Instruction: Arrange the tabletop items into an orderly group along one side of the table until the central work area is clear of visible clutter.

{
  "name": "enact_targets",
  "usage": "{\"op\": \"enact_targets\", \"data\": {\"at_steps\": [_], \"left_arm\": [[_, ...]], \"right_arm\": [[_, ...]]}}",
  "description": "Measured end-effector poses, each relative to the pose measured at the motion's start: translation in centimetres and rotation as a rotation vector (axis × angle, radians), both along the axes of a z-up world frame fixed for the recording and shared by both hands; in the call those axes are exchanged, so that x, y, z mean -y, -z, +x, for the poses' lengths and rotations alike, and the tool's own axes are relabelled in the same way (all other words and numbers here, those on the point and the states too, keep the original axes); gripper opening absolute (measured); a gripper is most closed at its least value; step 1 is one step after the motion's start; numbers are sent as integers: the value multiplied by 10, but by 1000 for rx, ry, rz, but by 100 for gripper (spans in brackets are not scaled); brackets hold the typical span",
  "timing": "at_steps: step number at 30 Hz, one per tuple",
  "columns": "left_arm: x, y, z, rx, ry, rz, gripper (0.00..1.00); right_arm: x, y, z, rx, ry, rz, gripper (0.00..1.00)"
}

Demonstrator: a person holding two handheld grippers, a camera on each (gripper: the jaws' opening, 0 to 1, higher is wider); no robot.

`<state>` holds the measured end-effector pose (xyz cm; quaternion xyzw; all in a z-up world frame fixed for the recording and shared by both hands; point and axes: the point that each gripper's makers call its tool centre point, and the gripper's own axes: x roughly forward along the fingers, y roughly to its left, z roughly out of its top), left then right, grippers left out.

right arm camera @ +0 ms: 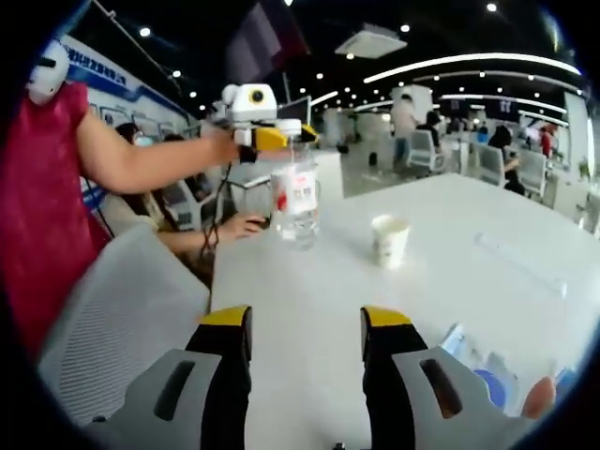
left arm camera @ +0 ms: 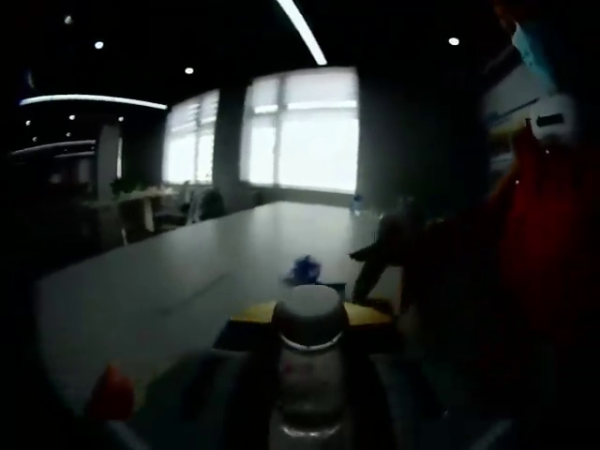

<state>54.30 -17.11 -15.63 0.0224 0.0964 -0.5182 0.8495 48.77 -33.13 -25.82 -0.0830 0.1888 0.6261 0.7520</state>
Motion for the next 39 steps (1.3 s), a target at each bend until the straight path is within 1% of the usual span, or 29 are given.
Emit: {"op": "enact_targets", "data": {"at_steps": [4, 9, 13, 18, 23, 25, 28, 30, 31, 32, 33, 36, 39], "left_arm": [[-20, 6, 16, -3, -24, 3, 22], [-33, 17, 42, -5, -24, 13, 22], [-39, 28, 63, -11, 2, 18, 22], [-42, 40, 84, -24, 46, 20, 22], [-50, 53, 107, -15, 82, 6, 22], [-51, 59, 112, -27, 106, 5, 22], [-53, 63, 117, -33, 129, 0, 22], [-56, 64, 120, -32, 139, -13, 22], [-57, 63, 122, -29, 141, -22, 22], [-59, 63, 124, -20, 143, -32, 22], [-60, 63, 126, -15, 143, -37, 22], [-60, 64, 128, 2, 146, -44, 22], [-60, 69, 132, 19, 148, -48, 22]], "right_arm": [[-2, 3, 1, -12, 35, 11, 45], [-5, 8, 4, -25, 73, 14, 44], [-6, 8, 5, -28, 102, 16, 44], [-1, 8, 9, -32, 144, 11, 44], [5, 8, 13, -37, 175, -1, 44], [7, 10, 16, -49, 182, -9, 45], [15, 14, 26, -61, 192, -42, 46], [26, 14, 39, -41, 226, -78, 46], [29, 11, 42, -36, 230, -73, 46], [36, 9, 48, -40, 257, -76, 47], [42, 6, 53, -26, 277, -85, 47], [51, 2, 55, -21, 302, -95, 48], [60, 1, 58, -20, 342, -95, 52]]}}
